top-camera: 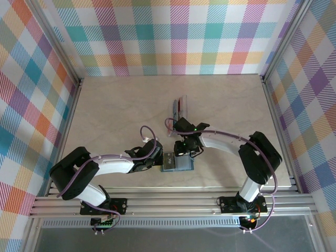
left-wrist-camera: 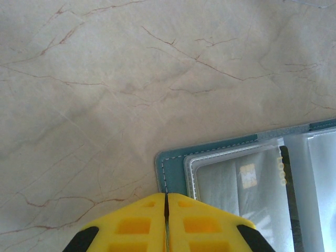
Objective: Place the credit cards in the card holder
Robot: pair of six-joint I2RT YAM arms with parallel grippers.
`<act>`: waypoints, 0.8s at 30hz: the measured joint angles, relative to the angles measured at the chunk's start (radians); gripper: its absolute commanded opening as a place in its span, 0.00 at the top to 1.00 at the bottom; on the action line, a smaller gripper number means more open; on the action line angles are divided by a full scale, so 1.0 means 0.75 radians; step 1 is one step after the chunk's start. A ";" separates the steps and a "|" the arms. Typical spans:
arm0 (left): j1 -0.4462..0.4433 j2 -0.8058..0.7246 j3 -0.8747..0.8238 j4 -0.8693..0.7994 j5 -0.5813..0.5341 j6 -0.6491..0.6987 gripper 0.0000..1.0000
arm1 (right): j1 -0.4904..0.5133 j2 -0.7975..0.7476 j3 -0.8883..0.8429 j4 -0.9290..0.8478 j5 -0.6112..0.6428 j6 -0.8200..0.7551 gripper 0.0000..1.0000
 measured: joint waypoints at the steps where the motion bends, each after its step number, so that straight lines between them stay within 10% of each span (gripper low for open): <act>1: 0.000 0.000 0.000 0.000 0.000 0.000 0.91 | 0.000 0.005 -0.003 0.000 0.006 0.000 0.55; 9: 0.000 0.000 0.000 0.000 0.000 0.000 0.91 | 0.000 0.063 -0.043 0.029 0.010 0.001 0.57; 24: 0.000 -0.002 -0.009 0.016 -0.001 0.000 0.91 | -0.002 0.043 -0.077 0.122 -0.079 0.006 1.00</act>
